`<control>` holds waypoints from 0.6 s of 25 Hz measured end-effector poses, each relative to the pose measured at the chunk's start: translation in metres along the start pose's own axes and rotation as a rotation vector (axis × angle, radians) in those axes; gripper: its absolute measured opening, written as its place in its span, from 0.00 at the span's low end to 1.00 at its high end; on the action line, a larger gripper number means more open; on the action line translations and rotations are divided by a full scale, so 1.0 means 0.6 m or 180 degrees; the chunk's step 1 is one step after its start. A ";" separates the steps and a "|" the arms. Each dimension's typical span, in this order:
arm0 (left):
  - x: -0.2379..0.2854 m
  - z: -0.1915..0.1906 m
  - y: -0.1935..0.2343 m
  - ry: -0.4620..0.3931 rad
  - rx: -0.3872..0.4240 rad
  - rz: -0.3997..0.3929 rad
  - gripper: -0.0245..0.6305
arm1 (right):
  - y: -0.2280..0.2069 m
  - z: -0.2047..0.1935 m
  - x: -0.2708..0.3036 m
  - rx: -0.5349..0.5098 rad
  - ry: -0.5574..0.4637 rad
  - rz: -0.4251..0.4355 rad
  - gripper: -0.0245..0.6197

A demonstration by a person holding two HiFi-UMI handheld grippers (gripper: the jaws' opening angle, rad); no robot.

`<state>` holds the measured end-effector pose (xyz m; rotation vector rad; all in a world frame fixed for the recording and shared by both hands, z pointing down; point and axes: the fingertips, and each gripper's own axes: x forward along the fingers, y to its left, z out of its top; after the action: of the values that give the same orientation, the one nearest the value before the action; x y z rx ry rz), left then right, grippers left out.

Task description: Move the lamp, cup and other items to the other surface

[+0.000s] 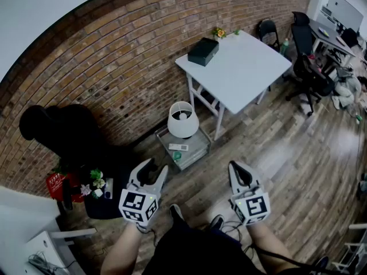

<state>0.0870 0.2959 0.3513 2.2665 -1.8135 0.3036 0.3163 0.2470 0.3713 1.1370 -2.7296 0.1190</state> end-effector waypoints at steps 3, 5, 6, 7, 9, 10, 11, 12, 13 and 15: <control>0.000 0.002 0.006 -0.0012 -0.0026 0.0007 0.31 | 0.003 0.026 0.016 -0.0012 -0.0112 0.0042 0.04; -0.001 0.000 0.011 -0.0009 -0.0057 0.0021 0.31 | 0.006 0.025 0.020 -0.0006 -0.0117 0.0080 0.04; -0.001 -0.002 0.013 -0.0008 -0.0068 0.0031 0.31 | 0.007 0.023 0.021 -0.0010 -0.0104 0.0091 0.04; -0.002 -0.003 0.015 -0.0010 -0.0070 0.0038 0.31 | 0.008 0.020 0.023 -0.0017 -0.0091 0.0097 0.04; -0.002 -0.005 0.020 -0.0011 -0.0063 0.0039 0.31 | 0.009 0.016 0.026 -0.0024 -0.0058 0.0094 0.04; -0.002 -0.006 0.024 -0.0007 -0.0058 0.0033 0.30 | 0.010 0.014 0.028 -0.0021 -0.0037 0.0083 0.04; -0.001 -0.007 0.028 -0.0001 -0.0061 0.0026 0.30 | 0.010 0.012 0.031 -0.0011 -0.0013 0.0069 0.04; 0.000 -0.007 0.032 0.0006 -0.0074 0.0018 0.30 | 0.011 0.011 0.035 0.0009 -0.0003 0.0056 0.04; 0.001 -0.007 0.038 0.0012 -0.0093 0.0008 0.30 | 0.013 0.013 0.041 0.0040 -0.0023 0.0047 0.04; 0.005 -0.007 0.053 0.0010 -0.0116 -0.0034 0.30 | 0.020 0.022 0.056 0.0108 -0.0103 0.0035 0.05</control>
<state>0.0567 0.2877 0.3575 2.2492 -1.7901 0.2697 0.2827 0.2300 0.3650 1.1426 -2.7724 0.1502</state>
